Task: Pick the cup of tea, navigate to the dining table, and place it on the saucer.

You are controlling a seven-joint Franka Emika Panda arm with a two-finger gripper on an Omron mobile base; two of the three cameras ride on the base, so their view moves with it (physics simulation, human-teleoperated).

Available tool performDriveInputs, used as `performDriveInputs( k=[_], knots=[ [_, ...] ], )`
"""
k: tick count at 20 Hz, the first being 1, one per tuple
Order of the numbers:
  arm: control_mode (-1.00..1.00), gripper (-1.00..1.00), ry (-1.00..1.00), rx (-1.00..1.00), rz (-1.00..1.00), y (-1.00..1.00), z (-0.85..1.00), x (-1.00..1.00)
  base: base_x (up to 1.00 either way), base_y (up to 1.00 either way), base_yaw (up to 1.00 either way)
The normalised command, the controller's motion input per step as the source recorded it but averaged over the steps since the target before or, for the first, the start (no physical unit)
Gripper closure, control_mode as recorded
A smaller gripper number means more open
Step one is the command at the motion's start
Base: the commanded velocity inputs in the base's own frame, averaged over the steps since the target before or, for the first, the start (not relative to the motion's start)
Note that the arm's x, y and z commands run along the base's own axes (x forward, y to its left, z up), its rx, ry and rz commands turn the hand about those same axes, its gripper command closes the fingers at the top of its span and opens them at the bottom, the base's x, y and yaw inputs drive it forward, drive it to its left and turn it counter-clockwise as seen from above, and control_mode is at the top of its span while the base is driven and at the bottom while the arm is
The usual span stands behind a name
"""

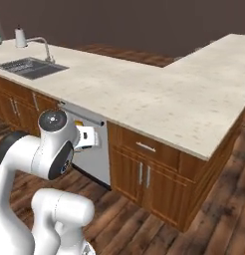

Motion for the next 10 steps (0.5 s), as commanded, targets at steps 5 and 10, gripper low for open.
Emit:
performDriveInputs(
  k=[5, 10],
  knots=[
    [1.00, 1.00, 0.00, 0.00, 0.00, 0.00, 0.00, 0.00, 0.38, -0.87, -0.45],
    [1.00, 1.00, 0.00, 0.00, 0.00, 0.00, 0.00, 0.00, 0.87, -0.98, -0.32]
  ],
)
